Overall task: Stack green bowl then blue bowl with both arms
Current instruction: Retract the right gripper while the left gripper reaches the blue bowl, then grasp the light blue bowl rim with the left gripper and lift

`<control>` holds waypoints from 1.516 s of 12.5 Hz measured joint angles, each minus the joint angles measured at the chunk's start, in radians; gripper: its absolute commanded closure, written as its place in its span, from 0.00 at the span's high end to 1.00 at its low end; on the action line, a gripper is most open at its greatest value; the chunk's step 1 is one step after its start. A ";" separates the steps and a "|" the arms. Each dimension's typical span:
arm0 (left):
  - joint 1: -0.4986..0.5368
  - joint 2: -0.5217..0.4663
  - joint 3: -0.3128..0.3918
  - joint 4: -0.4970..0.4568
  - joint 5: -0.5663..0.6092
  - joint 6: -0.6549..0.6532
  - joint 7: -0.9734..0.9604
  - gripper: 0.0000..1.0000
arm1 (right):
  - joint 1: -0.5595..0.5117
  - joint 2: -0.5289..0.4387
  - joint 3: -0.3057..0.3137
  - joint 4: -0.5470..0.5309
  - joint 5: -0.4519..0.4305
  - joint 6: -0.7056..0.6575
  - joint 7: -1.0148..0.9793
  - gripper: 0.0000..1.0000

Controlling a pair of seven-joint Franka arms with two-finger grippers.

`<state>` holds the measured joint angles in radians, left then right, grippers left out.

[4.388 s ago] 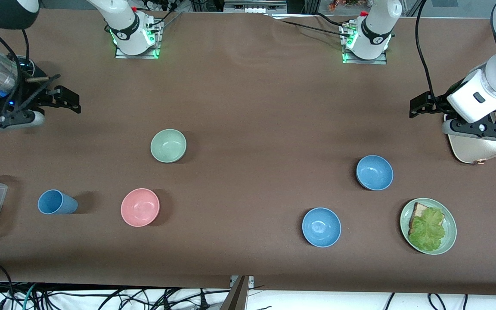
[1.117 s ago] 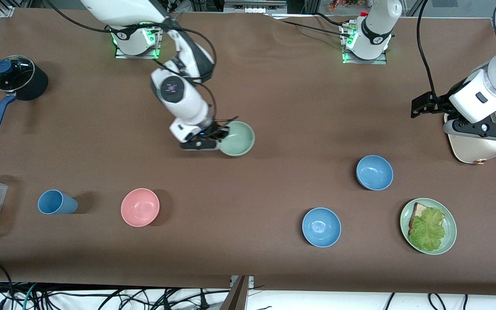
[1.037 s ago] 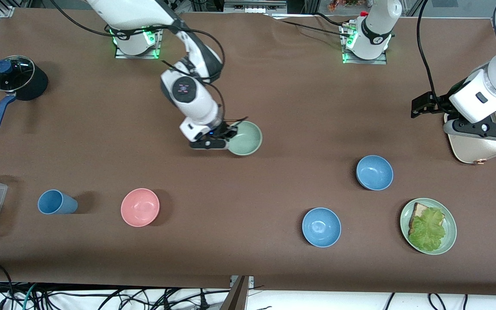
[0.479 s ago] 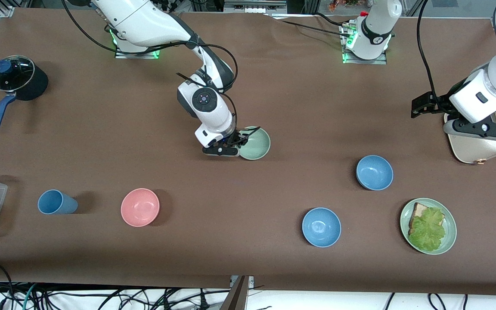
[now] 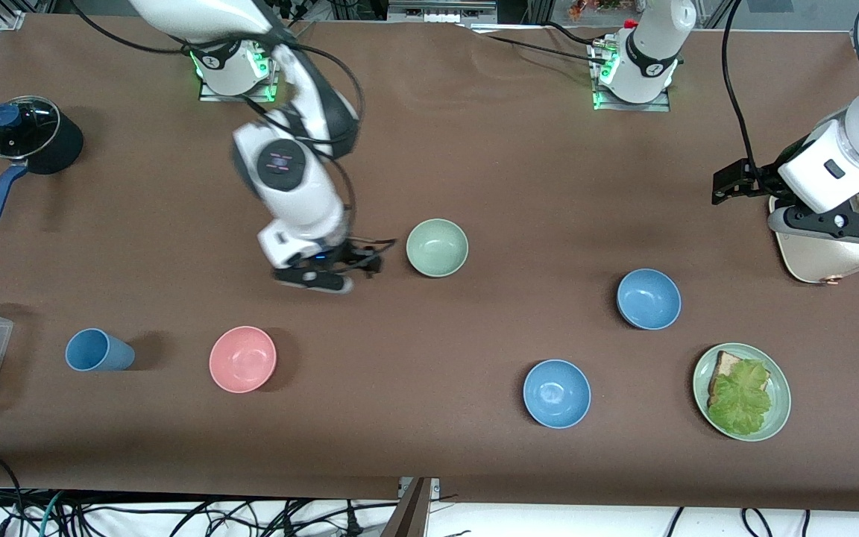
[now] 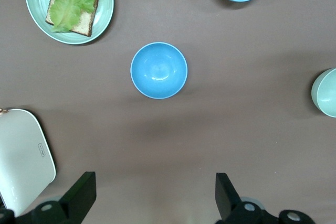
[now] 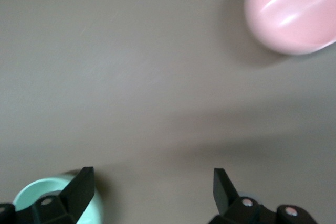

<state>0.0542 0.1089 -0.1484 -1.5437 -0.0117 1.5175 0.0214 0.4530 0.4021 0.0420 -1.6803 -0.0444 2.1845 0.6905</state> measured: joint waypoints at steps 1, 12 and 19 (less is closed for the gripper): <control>0.000 0.000 -0.001 0.000 0.000 0.000 0.000 1.00 | -0.021 -0.057 -0.039 -0.001 0.020 -0.072 -0.085 1.00; -0.032 0.290 -0.011 -0.036 0.079 0.187 -0.008 1.00 | -0.042 -0.352 -0.456 0.000 0.046 -0.563 -0.823 1.00; 0.053 0.447 0.004 -0.154 0.089 0.499 0.060 1.00 | -0.027 -0.349 -0.436 0.040 0.027 -0.586 -0.821 1.00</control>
<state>0.1069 0.5555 -0.1443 -1.6976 0.0775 2.0168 0.0818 0.4257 0.0529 -0.3939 -1.6401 -0.0173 1.5988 -0.1309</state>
